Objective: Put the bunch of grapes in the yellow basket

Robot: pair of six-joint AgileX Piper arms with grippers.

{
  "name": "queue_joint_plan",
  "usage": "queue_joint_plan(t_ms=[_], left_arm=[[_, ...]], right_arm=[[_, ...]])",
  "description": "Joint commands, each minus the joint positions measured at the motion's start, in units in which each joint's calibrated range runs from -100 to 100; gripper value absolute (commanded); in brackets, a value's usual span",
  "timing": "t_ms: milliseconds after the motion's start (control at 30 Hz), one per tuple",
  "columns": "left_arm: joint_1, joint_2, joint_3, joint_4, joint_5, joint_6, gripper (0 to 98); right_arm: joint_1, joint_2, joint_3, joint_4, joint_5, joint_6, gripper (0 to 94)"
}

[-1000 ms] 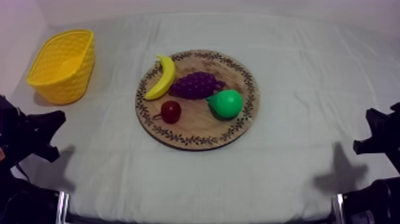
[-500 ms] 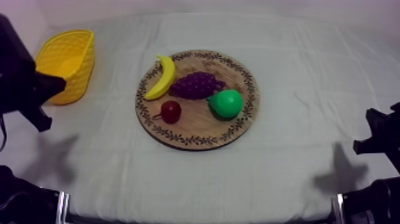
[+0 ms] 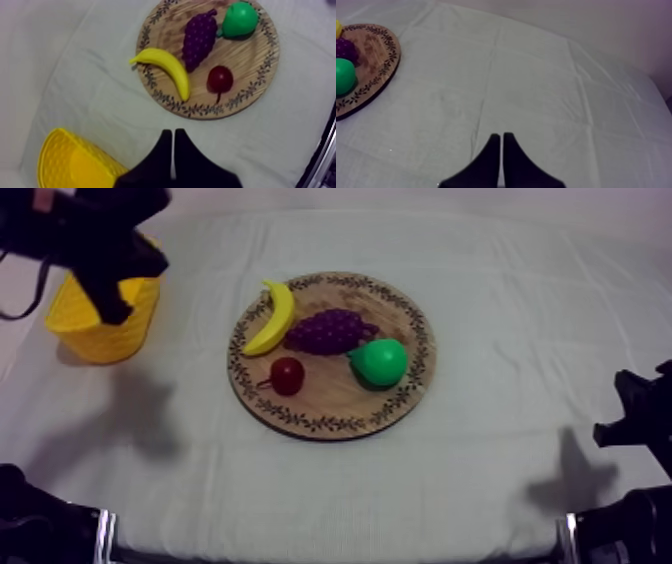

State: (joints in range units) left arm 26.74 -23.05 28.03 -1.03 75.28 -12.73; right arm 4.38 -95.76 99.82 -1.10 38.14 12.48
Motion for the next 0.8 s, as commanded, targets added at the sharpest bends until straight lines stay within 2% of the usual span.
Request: queue_joint_plan(t_ms=[0,200,467,767], left_arm=[[1.5,7.6,-5.5,-0.3,0.8,0.0,0.0],[5.2,18.4,-12.9,-0.84,2.1,-0.7,0.0],[8.0,29.7,-21.4,-1.95,5.3,0.4,0.0],[9.9,39.5,-29.3,-4.62,10.0,1.7,0.0]], right_arm=[[0.0,0.0,0.0,0.0,0.0,0.0,0.3],[0.0,0.0,0.0,0.0,0.0,0.0,0.3],[0.0,0.0,0.0,0.0,0.0,0.0,0.3],[0.0,0.0,0.0,0.0,0.0,0.0,0.3]])
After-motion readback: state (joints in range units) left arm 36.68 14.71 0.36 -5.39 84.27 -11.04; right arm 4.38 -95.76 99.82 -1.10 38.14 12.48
